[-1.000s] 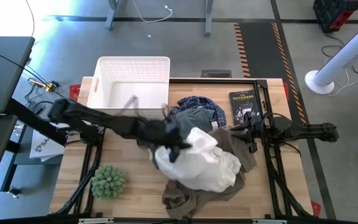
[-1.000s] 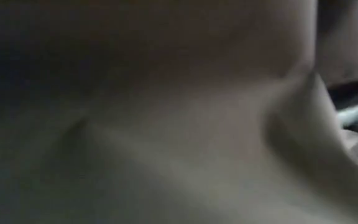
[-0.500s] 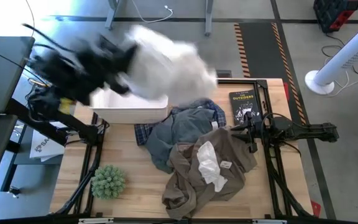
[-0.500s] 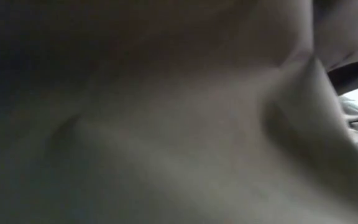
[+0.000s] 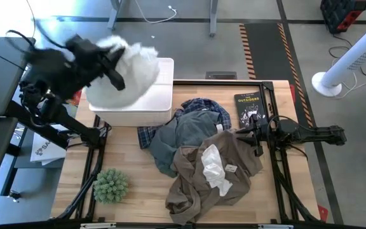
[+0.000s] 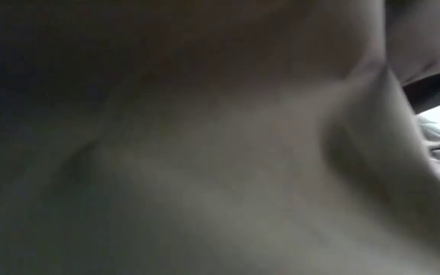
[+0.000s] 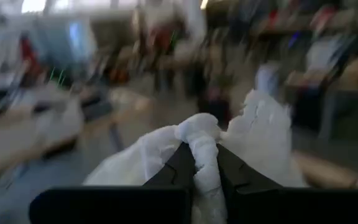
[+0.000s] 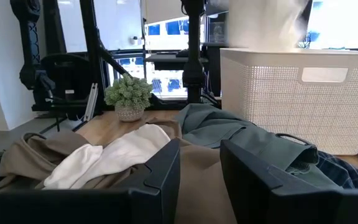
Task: Sort clothes
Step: Put the white dress into the white laundry bin
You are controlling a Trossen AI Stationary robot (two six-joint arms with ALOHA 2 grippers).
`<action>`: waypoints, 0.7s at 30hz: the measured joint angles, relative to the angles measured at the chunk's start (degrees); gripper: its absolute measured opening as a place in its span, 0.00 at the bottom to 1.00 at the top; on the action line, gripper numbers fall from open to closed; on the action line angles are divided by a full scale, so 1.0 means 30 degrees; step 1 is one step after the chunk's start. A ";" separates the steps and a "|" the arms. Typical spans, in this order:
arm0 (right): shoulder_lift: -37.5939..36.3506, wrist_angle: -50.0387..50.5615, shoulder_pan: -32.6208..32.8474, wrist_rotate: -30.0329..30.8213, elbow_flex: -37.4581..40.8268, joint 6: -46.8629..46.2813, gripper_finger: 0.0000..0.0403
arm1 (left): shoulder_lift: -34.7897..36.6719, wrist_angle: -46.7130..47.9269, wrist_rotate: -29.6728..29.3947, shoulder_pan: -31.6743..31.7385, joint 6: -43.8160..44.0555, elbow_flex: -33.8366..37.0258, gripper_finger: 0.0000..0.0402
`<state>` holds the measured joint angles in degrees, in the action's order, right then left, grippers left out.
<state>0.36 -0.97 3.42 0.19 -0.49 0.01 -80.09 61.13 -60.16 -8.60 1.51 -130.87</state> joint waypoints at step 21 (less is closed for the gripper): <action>0.0000 0.0004 0.0000 0.0000 -0.0003 -0.0004 0.28 | -0.1336 0.8011 0.7364 1.3436 0.3863 0.3402 0.24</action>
<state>0.36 -0.96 3.42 0.19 -0.50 0.00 -84.10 85.17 -38.06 31.70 13.10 -120.66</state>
